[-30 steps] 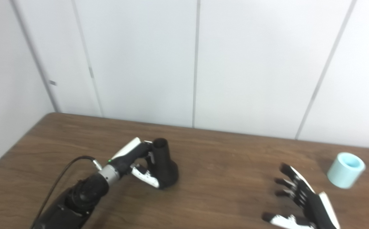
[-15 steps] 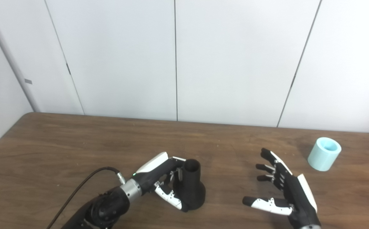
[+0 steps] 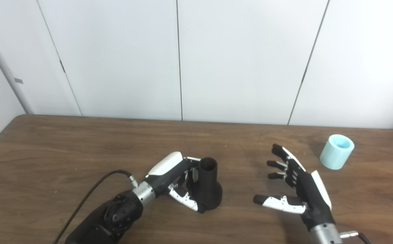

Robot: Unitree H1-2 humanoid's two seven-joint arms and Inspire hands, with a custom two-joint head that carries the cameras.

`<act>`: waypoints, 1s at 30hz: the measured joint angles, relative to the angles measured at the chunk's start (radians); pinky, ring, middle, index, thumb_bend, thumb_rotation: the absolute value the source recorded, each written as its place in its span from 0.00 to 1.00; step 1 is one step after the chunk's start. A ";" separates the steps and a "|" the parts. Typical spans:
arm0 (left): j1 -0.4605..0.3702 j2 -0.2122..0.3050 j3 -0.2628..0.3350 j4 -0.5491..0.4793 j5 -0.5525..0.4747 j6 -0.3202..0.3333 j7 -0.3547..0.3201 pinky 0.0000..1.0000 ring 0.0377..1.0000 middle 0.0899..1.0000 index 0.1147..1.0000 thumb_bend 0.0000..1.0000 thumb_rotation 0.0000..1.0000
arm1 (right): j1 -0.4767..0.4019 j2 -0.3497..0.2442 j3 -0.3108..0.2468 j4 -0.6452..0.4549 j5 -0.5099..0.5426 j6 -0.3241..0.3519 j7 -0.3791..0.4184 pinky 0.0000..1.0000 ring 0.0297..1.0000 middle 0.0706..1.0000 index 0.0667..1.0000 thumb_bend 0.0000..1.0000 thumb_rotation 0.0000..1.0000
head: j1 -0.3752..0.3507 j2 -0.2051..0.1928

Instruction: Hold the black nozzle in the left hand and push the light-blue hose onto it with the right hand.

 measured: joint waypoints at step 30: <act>0.013 0.021 0.000 0.036 0.024 -0.072 0.084 0.34 0.40 0.39 0.42 0.53 0.00 | -0.407 -0.418 -0.033 -0.090 -0.357 0.454 0.113 0.53 0.70 0.80 0.81 0.81 0.04 | -0.400 -0.147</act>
